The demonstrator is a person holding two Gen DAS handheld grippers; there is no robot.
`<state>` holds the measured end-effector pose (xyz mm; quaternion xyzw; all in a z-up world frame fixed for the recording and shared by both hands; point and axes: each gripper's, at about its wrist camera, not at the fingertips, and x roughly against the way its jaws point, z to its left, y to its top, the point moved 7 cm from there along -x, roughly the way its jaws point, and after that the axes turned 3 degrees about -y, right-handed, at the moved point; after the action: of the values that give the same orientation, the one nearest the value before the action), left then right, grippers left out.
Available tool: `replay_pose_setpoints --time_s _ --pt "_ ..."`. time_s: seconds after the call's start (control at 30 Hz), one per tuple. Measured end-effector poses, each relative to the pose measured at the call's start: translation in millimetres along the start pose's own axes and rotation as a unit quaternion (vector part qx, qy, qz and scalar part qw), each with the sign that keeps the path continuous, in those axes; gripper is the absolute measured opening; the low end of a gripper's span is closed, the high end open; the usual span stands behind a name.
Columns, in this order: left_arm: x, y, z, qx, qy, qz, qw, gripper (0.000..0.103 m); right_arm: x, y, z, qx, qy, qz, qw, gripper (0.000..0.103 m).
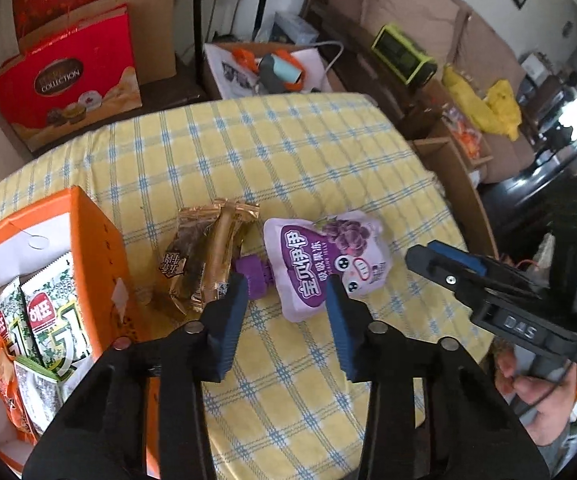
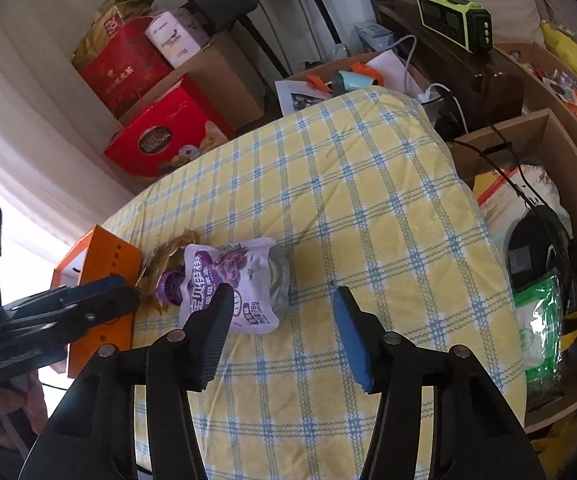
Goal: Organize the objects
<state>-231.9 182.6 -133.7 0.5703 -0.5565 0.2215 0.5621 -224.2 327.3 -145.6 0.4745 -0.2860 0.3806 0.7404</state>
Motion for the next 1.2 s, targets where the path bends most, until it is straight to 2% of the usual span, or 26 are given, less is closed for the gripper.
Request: replay_pose_setpoints --time_s 0.2,0.53,0.63,0.67,0.73,0.87,1.0,1.2 --pt "-16.5 -0.7 4.2 0.006 0.012 0.013 0.9998 0.029 -6.3 0.0 5.3 0.001 0.008 0.002 1.000 0.054" --pt "-30.2 1.6 13.4 0.012 0.023 0.018 0.9995 0.029 -21.5 -0.2 7.5 -0.001 0.005 0.010 1.000 0.054" --pt "-32.8 1.3 15.9 0.017 0.022 0.022 0.9994 0.027 -26.4 -1.1 8.7 0.000 0.006 0.015 1.000 0.047" --pt "-34.8 0.6 17.3 0.022 0.019 0.025 0.9993 0.027 -28.0 -1.3 8.9 0.001 0.006 0.018 1.000 0.043" --pt "-39.4 -1.0 20.0 0.035 0.007 0.031 0.9989 0.027 -31.8 -2.3 10.5 0.004 0.008 0.023 1.000 0.041" --pt "-40.4 -0.9 19.1 0.037 0.003 0.024 0.9990 0.026 -41.0 -7.4 14.6 0.006 0.017 0.036 0.999 0.036" --pt "-40.0 0.3 20.3 0.039 0.004 0.018 0.9991 0.021 -39.7 -7.7 17.6 0.020 0.006 0.033 0.999 0.036" --pt "-25.7 1.6 11.9 0.026 0.009 -0.002 0.9996 0.021 -31.4 -7.5 24.4 0.039 -0.011 0.024 0.999 0.036"
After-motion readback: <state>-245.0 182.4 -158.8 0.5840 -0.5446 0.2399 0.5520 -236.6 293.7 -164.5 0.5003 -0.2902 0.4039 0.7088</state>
